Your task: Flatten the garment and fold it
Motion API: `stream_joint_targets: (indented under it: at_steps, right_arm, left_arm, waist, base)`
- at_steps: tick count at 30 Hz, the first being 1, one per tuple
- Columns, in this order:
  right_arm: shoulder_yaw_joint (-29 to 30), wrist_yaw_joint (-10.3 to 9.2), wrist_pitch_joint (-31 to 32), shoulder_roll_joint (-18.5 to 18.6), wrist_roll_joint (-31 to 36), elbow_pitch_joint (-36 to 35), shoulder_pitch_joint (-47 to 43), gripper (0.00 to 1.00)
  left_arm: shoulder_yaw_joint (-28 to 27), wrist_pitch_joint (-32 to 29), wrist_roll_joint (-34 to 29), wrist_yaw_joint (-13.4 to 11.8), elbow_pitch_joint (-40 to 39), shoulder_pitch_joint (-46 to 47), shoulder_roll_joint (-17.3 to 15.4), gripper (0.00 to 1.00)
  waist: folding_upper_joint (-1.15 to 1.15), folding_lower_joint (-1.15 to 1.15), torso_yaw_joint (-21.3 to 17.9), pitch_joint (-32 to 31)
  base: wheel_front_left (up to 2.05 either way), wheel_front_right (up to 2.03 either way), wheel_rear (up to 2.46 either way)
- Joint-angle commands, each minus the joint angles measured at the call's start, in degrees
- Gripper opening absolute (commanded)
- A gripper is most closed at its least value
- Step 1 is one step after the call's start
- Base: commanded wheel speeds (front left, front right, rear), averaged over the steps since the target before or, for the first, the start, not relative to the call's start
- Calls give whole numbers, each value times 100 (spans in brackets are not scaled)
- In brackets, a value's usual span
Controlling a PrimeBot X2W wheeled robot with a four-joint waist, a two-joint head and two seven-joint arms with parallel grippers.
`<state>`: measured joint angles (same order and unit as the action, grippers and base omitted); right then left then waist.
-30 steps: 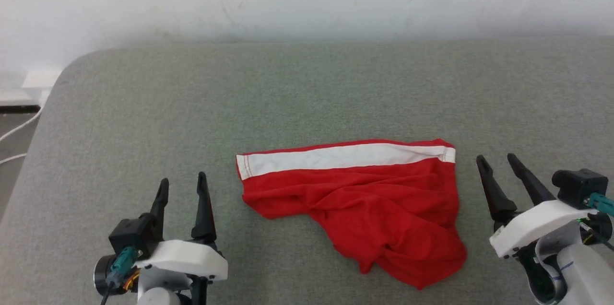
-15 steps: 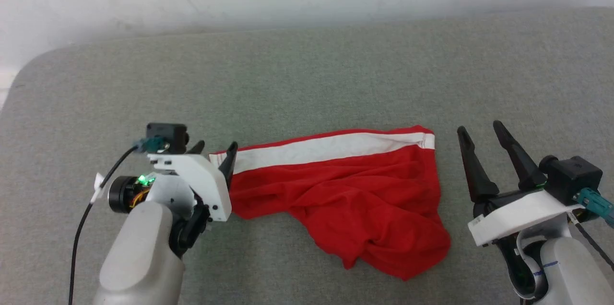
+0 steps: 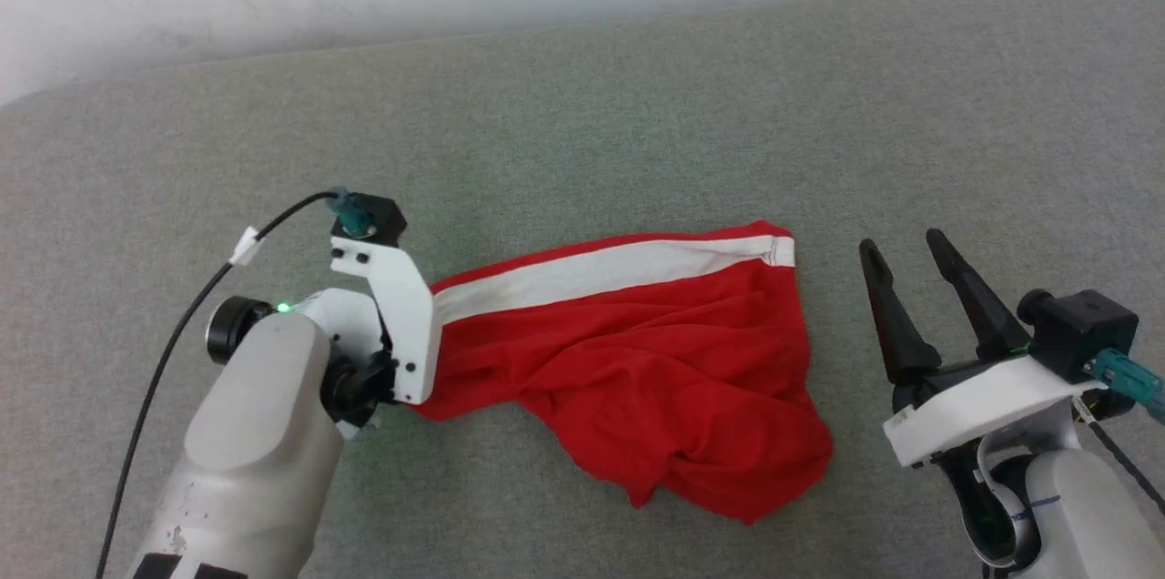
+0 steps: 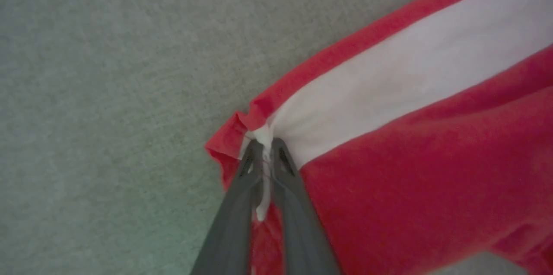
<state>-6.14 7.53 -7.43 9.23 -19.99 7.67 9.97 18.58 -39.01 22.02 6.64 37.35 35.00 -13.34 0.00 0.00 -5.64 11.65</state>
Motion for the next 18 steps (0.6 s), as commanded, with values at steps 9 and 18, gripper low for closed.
stream_joint_targets:
  at_steps: [9, 18]
  right_arm:
    - [-132, -4, 934, 337, -698, 290, 333, 100]
    - [-851, -4, 2568, 790, -1487, 1600, 1585, 100]
  left_arm:
    - [162, 669, -54, -216, 79, -398, -73, 0]
    - [-3, 1911, 11, -420, -36, -313, 217, 0]
  waist:
    - [0, 0, 99, 1]
    - [0, 0, 444, 49]
  base:
    - [0, 0, 0]
    - [0, 0, 0]
